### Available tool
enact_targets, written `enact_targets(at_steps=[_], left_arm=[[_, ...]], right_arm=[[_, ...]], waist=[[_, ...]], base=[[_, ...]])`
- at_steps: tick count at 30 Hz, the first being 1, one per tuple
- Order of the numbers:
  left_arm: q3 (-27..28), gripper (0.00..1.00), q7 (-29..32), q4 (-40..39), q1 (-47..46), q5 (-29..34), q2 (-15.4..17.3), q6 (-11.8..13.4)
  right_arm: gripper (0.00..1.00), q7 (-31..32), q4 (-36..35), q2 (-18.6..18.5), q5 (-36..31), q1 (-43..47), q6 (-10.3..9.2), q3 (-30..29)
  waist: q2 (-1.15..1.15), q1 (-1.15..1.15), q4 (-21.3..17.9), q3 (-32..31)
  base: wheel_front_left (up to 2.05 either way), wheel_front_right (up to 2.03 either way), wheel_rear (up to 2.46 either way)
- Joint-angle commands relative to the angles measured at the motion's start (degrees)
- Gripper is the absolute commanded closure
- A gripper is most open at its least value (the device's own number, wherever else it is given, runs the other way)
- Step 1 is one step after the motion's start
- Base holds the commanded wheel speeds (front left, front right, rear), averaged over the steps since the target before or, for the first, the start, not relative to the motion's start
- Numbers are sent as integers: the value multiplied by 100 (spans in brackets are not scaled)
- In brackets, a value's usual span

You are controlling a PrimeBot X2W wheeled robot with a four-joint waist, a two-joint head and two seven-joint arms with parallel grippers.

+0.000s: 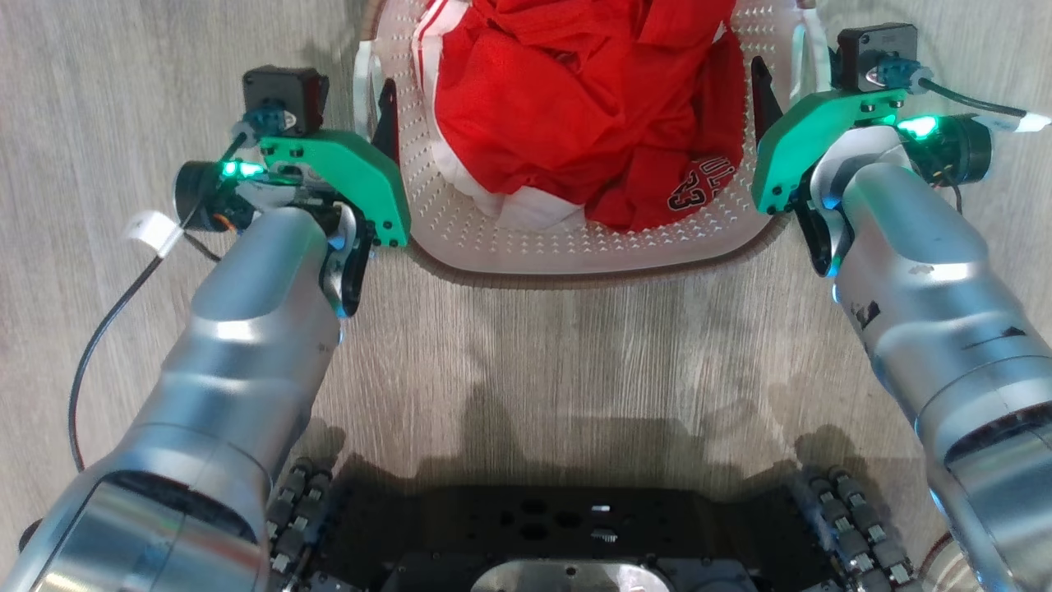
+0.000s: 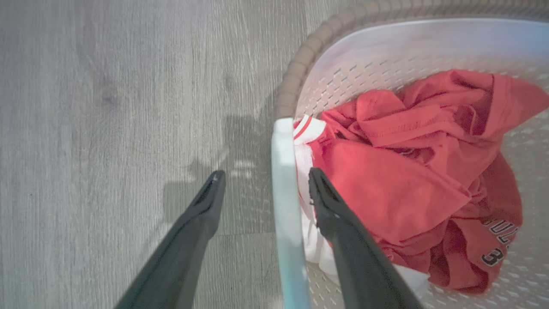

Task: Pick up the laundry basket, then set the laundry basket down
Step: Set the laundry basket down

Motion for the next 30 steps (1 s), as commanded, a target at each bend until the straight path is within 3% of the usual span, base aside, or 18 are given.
enact_targets(at_steps=[1, 12, 20, 30], left_arm=[[154, 0, -29, -97, 142, 46, 179, 46], [840, 0, -29, -936, 617, 619, 179, 9], [1485, 0, -29, -1758, 1367, 1182, 179, -119], [2088, 0, -29, -2868, 2490, 1666, 179, -201]], right_arm=[[0, -27, -85, 121, -50, 411, -9, 19], [0, -27, -868, 121, -646, 684, -9, -547], [0, -27, -1784, 121, -1101, 1290, -9, -1024], [0, -27, -2882, 121, -1104, 2281, -9, -1295]], waist=[[0, 0, -5, -33], [0, 0, -61, -591], [0, 0, -105, -1383], [0, 0, -124, -2509]], base=[[0, 0, 0], [0, 0, 0], [0, 0, 0], [0, 0, 0]])
